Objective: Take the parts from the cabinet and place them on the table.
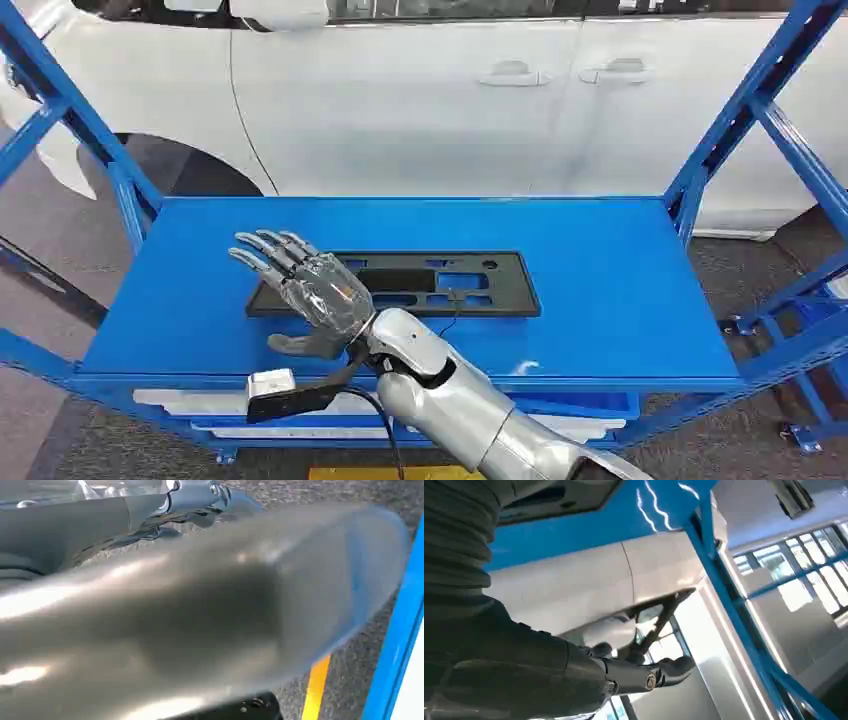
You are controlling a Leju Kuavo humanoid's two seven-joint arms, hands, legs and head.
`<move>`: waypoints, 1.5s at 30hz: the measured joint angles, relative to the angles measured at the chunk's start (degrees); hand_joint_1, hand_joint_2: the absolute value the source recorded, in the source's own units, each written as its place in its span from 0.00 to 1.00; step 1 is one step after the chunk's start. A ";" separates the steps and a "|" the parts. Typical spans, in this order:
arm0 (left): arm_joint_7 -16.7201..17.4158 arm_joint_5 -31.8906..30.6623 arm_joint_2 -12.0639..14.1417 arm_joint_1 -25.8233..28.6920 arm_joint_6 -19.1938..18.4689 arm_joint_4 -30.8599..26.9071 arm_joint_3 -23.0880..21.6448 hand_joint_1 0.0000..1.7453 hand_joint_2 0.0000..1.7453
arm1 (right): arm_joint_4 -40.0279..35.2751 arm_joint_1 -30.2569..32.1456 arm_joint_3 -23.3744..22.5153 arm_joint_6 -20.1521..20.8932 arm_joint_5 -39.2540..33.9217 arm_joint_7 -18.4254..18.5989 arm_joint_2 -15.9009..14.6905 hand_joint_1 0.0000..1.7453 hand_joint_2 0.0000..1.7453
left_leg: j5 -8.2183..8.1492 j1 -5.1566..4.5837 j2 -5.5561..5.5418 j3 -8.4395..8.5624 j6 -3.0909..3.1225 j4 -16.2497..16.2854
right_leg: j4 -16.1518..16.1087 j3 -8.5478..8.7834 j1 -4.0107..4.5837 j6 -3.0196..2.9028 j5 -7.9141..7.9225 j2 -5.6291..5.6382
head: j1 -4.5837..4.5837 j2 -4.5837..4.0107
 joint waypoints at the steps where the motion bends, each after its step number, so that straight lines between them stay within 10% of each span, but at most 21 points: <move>1: -0.13 0.00 0.04 -0.21 0.02 -0.02 0.02 0.00 0.00 | 0.31 0.08 0.00 0.04 0.20 -0.04 0.07 0.00 1.00 | 0.61 -0.15 -0.12 -0.18 0.57 0.33 | 0.07 -0.04 -0.07 0.49 -0.47 0.00 | 0.06 0.00; 5: 0.11 0.15 0.02 -0.23 0.50 0.00 0.11 0.00 0.00 | 0.89 0.00 0.00 0.94 0.06 -0.50 0.13 0.00 1.00 | -0.10 0.18 -0.10 0.74 1.87 -0.23 | 2.64 -0.72 -0.31 1.85 -2.60 -0.18 | 0.31 0.00; 8: 0.11 0.22 0.04 -0.36 0.79 0.00 0.20 0.00 0.00 | 1.24 0.41 -0.09 2.91 -1.73 -1.14 -0.46 0.00 1.00 | -0.87 -0.03 -0.07 1.21 2.49 -0.21 | 16.77 -9.38 -0.64 2.51 -7.50 -0.22 | 0.28 0.00; 10: 0.15 0.35 0.07 -0.36 0.79 0.00 0.24 0.00 0.00 | 1.42 0.86 -0.42 4.81 -3.39 -1.62 -1.27 0.00 1.00 | -1.39 -0.06 -0.21 1.81 2.39 -0.20 | 18.75 -12.14 -0.70 2.61 -5.71 -0.25 | 0.28 0.00; 13: 0.22 0.50 0.05 -0.11 0.83 0.00 0.26 0.00 0.00 | 1.11 0.81 -1.03 8.96 -6.23 -2.86 -3.08 0.00 1.00 | -2.43 -0.10 -0.30 3.22 2.04 -0.06 | 5.25 -7.71 -0.63 1.84 3.68 -0.36 | 0.31 0.00; 14: 0.20 0.57 0.04 -0.10 0.85 0.00 0.31 0.00 0.00 | 0.85 0.78 -1.25 9.73 -6.56 -3.19 -3.89 0.00 1.00 | -2.66 -0.16 -0.37 3.33 1.83 -0.03 | 1.90 -6.73 -0.46 1.34 4.68 -0.50 | 0.35 0.00; 20: -0.17 1.07 0.04 -0.14 1.14 0.00 0.70 0.00 0.00 | -1.83 0.27 -1.73 13.72 -8.18 -4.24 -7.80 0.00 1.00 | -4.72 -0.17 -0.15 2.97 -0.13 1.78 | 0.36 -5.67 -0.57 -0.45 4.28 -0.18 | 0.22 0.00; 23: -0.26 1.18 0.13 -0.12 1.18 0.00 1.00 0.00 0.00 | -2.60 0.15 -1.66 14.51 -8.50 -4.39 -9.18 0.00 1.00 | -10.68 -0.14 -0.15 -3.13 -0.59 14.49 | 0.43 -5.39 -0.35 -0.97 3.96 -0.42 | 0.24 0.00; 25: -0.31 1.27 0.13 0.14 1.29 0.00 1.29 0.00 0.00 | -2.87 0.22 -1.55 15.17 -8.81 -4.50 -9.90 0.00 1.00 | -10.70 -0.14 -0.15 -5.49 -0.53 18.39 | 0.50 -5.28 -0.18 -1.09 3.80 -0.30 | 0.22 0.00; 29: -0.90 1.75 0.13 0.17 1.62 0.00 1.88 0.00 0.00 | -4.72 0.11 -0.85 16.20 -8.92 -5.05 -11.04 0.00 1.00 | -1.85 -0.34 -0.15 2.13 0.70 1.24 | 0.58 -4.17 0.08 -0.69 3.02 -0.06 | 0.24 0.00; 36: -1.29 1.84 -0.18 0.11 1.84 0.00 2.30 0.00 0.00 | -7.11 -0.08 1.95 16.33 -6.86 -4.85 -12.35 0.00 1.00 | -2.22 -0.26 -0.12 3.41 2.04 -0.69 | 1.84 -4.68 0.31 1.11 1.79 -0.10 | 0.31 -0.02; 40: -1.23 1.81 -0.18 -0.02 2.08 0.00 2.93 0.00 0.00 | -8.48 -0.35 4.17 17.57 -6.80 -3.80 -14.14 0.00 1.00 | -2.31 -0.28 -0.04 3.36 2.61 -0.67 | 18.20 -12.87 -0.46 2.14 -5.35 -0.20 | 0.74 0.00; 42: -1.09 1.77 -0.22 0.12 2.14 0.00 3.04 0.00 0.00 | -9.46 -0.37 4.85 18.84 -7.13 -3.54 -15.08 0.00 1.00 | -2.46 -0.26 -0.09 3.41 2.46 -0.48 | 17.63 -13.12 -0.85 2.35 -3.28 -0.30 | 0.74 0.00; 45: -1.01 1.75 -0.33 0.08 2.14 0.00 3.08 0.00 0.00 | -10.84 -0.64 5.31 19.21 -7.19 -3.23 -15.80 0.00 1.00 | -2.95 -0.18 -0.18 3.57 1.81 0.07 | 3.28 -6.40 -1.24 2.26 3.86 -0.53 | 0.76 -0.02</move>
